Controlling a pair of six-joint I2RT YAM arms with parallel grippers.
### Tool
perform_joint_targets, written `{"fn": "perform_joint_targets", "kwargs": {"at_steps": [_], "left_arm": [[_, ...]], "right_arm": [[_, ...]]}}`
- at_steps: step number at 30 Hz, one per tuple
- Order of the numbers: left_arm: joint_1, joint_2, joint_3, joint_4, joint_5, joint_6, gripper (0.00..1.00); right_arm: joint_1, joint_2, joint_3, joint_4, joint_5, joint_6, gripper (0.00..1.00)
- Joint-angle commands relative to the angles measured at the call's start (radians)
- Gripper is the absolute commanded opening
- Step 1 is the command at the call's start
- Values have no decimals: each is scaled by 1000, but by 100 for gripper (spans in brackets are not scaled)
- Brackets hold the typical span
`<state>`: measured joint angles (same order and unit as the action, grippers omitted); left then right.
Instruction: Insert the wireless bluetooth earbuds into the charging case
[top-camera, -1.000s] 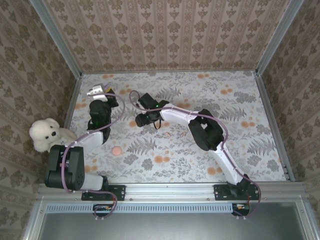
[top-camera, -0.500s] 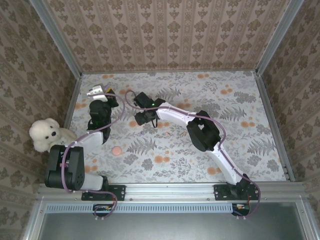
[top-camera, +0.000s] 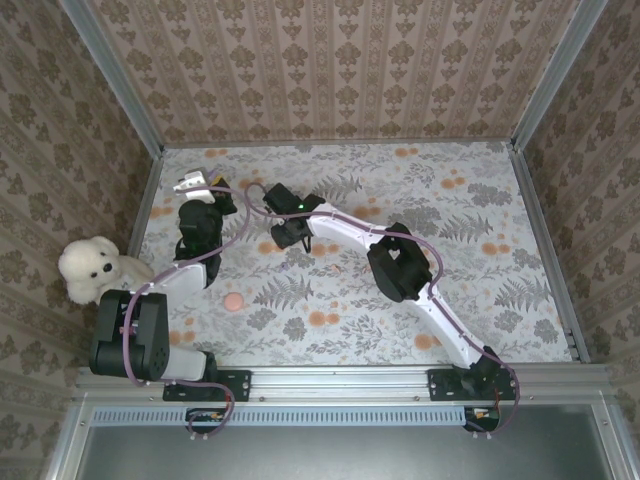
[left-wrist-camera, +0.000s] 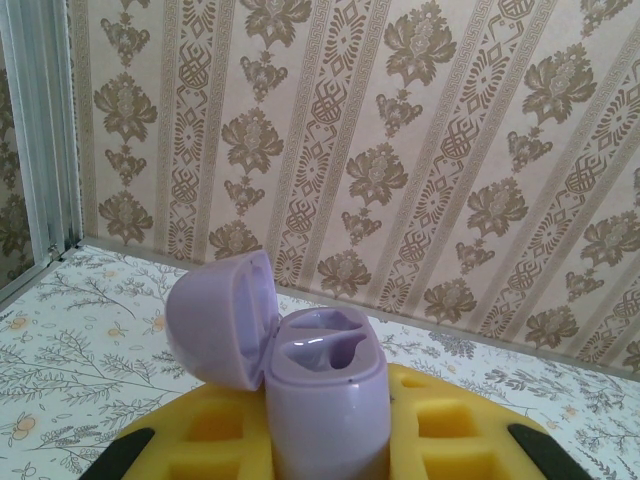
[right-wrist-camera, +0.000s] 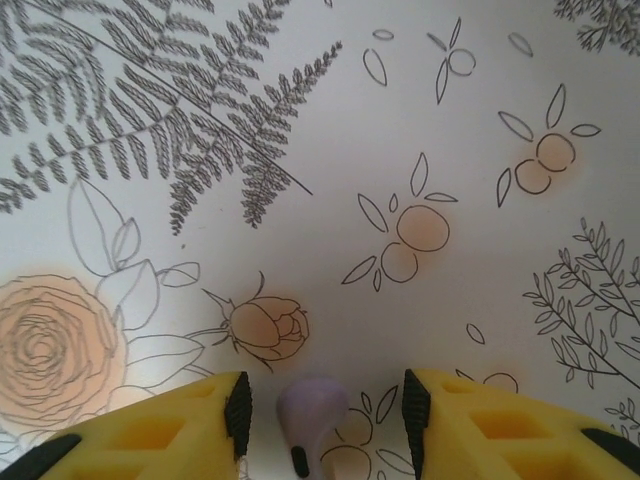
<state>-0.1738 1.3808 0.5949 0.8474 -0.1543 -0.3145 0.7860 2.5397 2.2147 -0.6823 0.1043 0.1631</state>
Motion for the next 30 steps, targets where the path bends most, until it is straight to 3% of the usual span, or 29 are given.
{"fn": "perform_joint_targets", "kwargs": {"at_steps": [1, 17, 30], "left_arm": [[10, -4, -7, 7, 1, -15, 0], [10, -2, -5, 5, 7, -29, 0], [11, -5, -3, 0, 13, -26, 0]], "right_arm": [[13, 33, 45, -73, 41, -37, 47], [34, 54, 80, -120, 86, -77, 38], [35, 107, 157, -150, 117, -48, 37]]}}
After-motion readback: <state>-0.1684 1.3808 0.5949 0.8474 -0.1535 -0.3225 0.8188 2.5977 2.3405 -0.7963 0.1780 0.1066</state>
